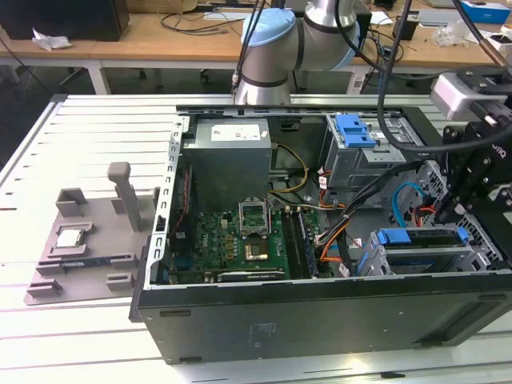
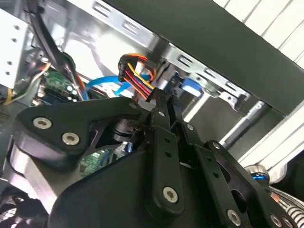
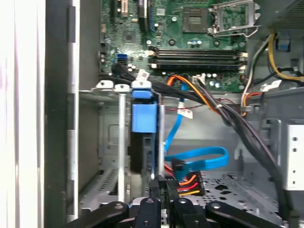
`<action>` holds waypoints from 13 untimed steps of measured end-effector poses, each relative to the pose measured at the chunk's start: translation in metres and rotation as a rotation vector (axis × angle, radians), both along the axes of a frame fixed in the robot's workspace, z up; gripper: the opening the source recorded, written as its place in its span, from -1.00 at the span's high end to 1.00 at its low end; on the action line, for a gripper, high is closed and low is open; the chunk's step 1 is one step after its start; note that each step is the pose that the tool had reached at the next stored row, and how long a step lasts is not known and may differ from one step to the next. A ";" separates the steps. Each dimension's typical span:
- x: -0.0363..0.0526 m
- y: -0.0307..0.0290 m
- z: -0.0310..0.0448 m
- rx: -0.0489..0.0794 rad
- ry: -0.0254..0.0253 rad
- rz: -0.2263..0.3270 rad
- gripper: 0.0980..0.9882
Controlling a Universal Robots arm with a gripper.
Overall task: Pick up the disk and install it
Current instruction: 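Insert the first disk wire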
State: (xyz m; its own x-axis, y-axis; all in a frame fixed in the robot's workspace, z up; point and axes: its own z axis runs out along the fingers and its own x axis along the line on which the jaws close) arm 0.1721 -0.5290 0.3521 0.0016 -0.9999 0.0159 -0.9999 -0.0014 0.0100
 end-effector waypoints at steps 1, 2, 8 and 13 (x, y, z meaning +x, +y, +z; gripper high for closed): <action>-0.0005 -0.0016 -0.0004 -0.002 0.0000 0.000 0.84; -0.0015 -0.0036 -0.0014 -0.003 0.0001 0.000 0.84; -0.0035 -0.0062 -0.0115 -0.006 0.0000 -0.001 0.84; -0.0036 -0.0042 -0.0116 -0.005 0.0000 -0.014 0.84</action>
State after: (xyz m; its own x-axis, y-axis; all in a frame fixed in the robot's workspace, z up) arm 0.1685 -0.5332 0.3405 -0.0121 -0.9997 0.0211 -0.9999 0.0124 0.0100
